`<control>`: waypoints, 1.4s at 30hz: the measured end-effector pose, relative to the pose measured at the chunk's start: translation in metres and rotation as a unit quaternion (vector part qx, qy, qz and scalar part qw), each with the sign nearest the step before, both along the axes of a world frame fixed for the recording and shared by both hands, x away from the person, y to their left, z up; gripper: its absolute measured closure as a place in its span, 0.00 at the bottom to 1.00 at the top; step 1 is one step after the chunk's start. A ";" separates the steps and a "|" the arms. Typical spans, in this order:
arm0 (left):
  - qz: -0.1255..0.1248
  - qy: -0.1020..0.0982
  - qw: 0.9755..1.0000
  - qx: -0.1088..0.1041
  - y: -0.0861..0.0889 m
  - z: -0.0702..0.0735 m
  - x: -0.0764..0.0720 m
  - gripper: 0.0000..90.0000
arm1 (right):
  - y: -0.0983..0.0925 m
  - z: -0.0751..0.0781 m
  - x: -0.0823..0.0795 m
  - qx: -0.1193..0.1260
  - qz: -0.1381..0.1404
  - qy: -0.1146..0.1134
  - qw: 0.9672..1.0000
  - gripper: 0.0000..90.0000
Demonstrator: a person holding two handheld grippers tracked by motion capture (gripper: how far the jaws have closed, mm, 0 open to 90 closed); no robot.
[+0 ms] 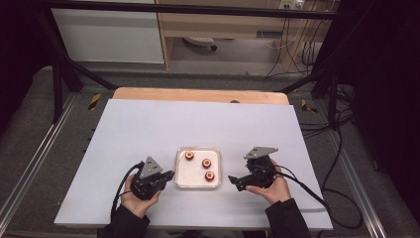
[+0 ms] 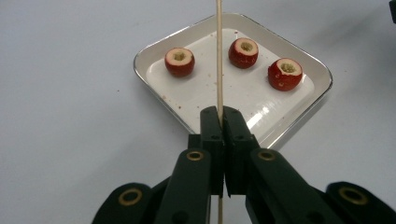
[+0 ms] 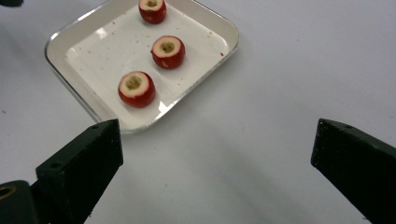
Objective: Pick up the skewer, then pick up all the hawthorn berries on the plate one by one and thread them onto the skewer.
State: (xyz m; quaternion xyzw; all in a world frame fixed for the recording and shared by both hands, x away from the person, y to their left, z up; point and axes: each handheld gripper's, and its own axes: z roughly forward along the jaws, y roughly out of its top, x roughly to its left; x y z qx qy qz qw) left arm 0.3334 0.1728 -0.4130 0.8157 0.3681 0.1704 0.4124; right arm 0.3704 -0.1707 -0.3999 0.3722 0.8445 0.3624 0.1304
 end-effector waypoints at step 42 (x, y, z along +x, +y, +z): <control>0.009 -0.014 1.000 -0.017 0.010 -0.005 0.001 0.98 | 0.099 -0.010 0.028 -0.043 -0.036 0.135 0.989 0.41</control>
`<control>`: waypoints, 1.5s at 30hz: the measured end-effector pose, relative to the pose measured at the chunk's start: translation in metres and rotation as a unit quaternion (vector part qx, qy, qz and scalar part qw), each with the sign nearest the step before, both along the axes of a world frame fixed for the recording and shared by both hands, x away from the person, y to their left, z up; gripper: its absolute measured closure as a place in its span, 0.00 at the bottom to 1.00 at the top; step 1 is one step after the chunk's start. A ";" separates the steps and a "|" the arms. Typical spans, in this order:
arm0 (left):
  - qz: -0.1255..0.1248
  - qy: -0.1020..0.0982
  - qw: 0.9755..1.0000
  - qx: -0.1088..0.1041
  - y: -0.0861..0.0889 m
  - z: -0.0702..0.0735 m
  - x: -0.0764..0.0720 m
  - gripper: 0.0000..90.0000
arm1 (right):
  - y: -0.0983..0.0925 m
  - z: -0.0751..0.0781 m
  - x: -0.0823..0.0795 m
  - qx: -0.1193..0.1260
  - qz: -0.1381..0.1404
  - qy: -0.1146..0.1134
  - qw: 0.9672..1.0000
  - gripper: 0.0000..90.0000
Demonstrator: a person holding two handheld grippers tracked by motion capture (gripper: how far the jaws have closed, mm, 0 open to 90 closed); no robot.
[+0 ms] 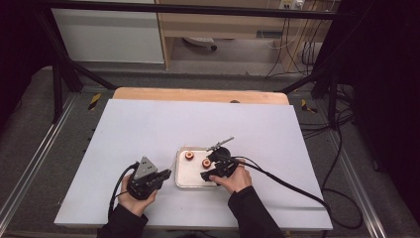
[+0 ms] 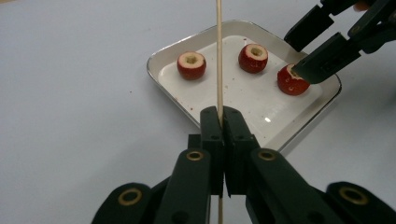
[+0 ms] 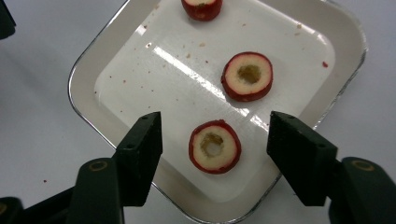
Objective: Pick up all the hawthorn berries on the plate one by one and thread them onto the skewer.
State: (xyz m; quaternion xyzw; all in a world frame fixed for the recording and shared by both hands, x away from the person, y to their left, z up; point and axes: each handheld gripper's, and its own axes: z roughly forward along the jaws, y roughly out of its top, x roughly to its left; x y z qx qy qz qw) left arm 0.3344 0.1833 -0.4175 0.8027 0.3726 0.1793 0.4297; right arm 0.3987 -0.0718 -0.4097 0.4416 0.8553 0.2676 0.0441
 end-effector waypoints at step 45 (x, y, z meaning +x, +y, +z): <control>0.016 -0.005 0.999 -0.032 -0.007 0.005 -0.010 0.98 | -0.034 0.019 -0.005 0.269 -0.068 -0.098 0.956 0.67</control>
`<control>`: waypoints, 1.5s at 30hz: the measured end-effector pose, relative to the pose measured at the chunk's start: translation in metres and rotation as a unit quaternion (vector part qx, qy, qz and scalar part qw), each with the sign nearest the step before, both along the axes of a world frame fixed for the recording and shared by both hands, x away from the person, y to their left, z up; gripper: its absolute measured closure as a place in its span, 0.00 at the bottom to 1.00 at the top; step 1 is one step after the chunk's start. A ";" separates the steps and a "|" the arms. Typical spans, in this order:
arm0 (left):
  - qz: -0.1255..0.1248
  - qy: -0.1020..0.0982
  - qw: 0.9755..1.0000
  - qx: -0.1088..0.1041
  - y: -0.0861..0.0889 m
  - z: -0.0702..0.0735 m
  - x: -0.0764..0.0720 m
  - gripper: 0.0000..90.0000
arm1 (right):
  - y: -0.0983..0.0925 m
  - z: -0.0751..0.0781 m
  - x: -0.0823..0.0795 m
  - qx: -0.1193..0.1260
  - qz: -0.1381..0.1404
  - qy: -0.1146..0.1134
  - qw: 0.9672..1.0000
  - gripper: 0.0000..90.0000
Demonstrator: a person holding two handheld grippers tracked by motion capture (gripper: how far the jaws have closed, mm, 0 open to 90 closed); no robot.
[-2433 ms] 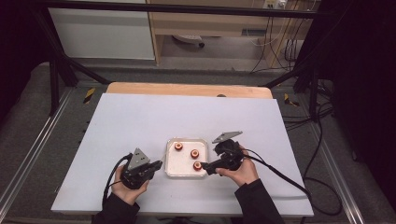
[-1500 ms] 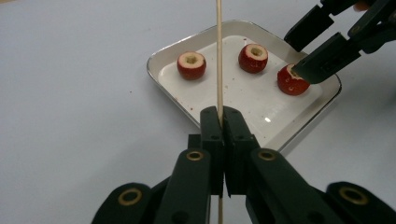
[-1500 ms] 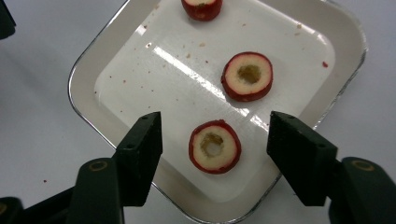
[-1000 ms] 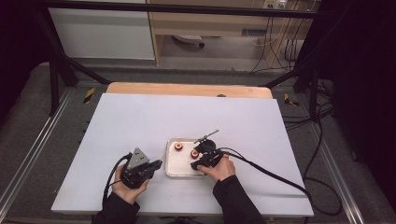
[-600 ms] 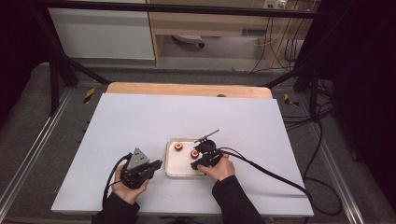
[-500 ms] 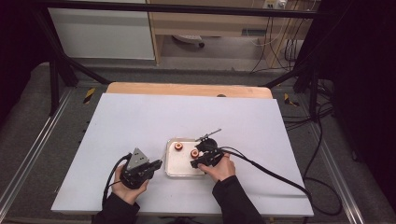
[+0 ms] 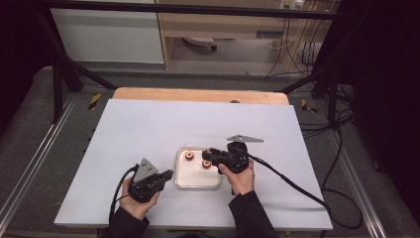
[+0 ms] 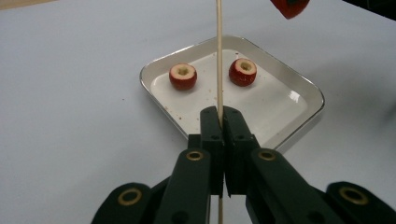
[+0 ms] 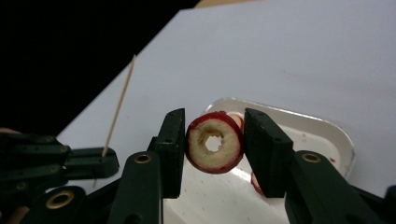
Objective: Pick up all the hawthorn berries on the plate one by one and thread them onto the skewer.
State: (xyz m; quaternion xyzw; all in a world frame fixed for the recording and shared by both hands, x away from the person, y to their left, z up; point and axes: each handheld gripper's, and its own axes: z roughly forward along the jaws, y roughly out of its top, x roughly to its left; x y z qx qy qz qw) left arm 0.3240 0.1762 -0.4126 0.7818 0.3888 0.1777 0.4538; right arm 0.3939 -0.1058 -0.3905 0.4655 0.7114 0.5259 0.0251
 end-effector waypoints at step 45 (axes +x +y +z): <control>-0.013 -0.006 0.998 -0.058 -0.025 0.010 -0.014 0.98 | 0.012 -0.006 -0.004 0.258 -0.049 -0.174 0.949 0.68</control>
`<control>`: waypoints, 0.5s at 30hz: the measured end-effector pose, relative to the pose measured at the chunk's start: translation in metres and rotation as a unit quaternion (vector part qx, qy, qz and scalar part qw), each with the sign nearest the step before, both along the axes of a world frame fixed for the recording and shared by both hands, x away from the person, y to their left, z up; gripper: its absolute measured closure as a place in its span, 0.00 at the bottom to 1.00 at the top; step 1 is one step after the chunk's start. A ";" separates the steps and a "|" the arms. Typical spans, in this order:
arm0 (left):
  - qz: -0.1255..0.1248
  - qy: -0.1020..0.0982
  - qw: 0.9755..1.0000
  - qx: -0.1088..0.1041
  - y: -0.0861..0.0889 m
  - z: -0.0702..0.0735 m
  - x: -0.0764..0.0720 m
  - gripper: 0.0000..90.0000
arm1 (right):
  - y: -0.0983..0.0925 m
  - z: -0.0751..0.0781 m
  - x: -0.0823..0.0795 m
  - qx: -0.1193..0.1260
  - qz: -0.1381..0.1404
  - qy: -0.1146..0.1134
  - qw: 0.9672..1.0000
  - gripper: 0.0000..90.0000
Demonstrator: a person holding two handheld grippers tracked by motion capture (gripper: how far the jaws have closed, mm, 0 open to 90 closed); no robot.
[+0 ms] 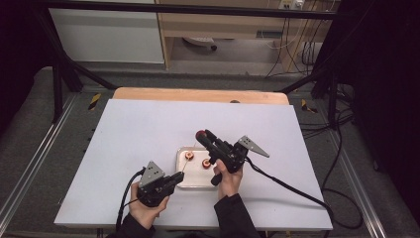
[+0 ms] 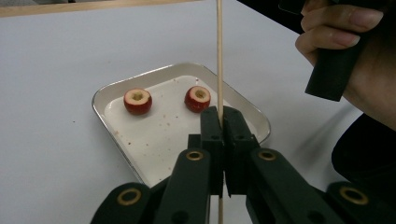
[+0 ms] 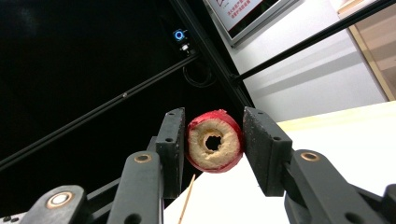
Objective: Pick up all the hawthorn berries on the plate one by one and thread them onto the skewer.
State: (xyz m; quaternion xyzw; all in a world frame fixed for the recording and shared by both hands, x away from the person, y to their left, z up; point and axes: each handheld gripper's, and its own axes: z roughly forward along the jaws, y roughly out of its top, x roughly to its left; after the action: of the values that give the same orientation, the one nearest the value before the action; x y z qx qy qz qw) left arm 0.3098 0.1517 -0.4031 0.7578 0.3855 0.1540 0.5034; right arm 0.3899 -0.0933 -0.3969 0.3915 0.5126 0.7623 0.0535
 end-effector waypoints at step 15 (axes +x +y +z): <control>-0.003 0.004 1.000 -0.014 -0.003 0.001 -0.001 0.98 | 0.003 -0.004 -0.003 0.009 -0.004 -0.026 1.000 0.68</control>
State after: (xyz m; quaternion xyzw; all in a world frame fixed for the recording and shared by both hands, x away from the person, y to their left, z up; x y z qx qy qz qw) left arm 0.3091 0.1488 -0.4025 0.7526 0.3873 0.1434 0.5128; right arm 0.3868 -0.0906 -0.4006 0.3745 0.5024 0.7765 0.0663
